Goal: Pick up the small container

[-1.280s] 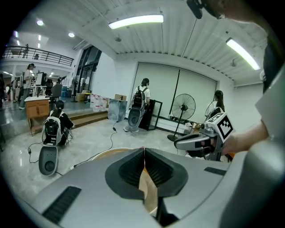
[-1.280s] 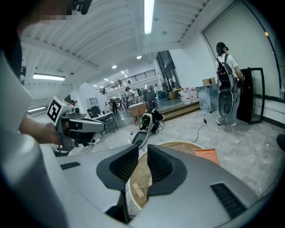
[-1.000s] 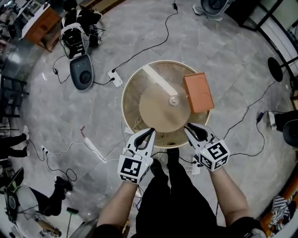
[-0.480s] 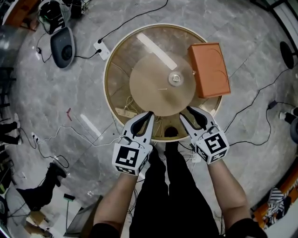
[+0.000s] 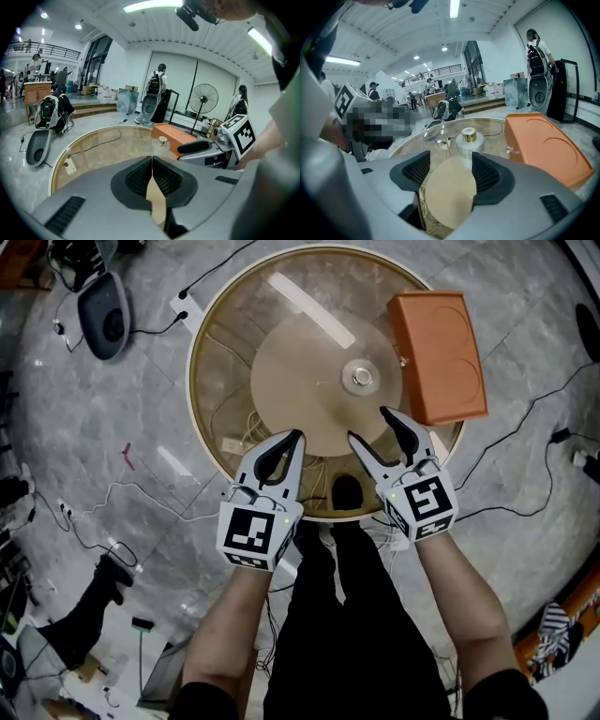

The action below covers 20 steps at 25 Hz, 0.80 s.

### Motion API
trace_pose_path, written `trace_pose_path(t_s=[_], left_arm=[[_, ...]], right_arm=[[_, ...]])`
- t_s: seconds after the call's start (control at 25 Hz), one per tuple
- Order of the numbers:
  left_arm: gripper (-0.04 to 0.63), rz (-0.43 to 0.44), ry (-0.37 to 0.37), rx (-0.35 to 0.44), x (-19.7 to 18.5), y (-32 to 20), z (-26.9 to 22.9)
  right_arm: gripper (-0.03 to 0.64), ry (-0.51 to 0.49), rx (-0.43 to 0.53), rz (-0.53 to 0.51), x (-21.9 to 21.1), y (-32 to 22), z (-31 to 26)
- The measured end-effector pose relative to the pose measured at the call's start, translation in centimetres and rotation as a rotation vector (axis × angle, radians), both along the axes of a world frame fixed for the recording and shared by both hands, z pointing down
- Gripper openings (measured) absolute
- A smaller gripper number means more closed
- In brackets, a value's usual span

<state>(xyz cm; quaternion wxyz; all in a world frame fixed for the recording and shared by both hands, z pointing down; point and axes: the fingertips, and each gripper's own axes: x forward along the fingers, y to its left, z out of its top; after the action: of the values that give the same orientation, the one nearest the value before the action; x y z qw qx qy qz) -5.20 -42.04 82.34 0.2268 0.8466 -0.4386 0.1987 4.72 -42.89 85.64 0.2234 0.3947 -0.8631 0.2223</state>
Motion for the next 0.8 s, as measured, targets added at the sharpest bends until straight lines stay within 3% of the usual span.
trace_pose_path(t_s=[0.12, 0.28, 0.64, 0.8], left_arm=[[0.02, -0.003, -0.005, -0.002, -0.4, -1.0, 0.6], [0.02, -0.019, -0.007, -0.008, -1.0, -1.8, 1.1], [0.02, -0.056, 0.007, -0.022, -1.7, -2.3, 1.1], [0.02, -0.067, 0.005, -0.037, -2.4, -1.6, 1.5]], right_arm=[[0.365, 0.018, 0.014, 0.018, -0.5, -1.8, 0.5], [0.42, 0.067, 0.043, 0.066, -0.2, -4.3, 1.2], [0.423, 0.093, 0.05, 0.082, -0.6, -8.0, 2.5], [0.388, 0.086, 0.021, 0.106, -1.5, -8.8, 4.1]])
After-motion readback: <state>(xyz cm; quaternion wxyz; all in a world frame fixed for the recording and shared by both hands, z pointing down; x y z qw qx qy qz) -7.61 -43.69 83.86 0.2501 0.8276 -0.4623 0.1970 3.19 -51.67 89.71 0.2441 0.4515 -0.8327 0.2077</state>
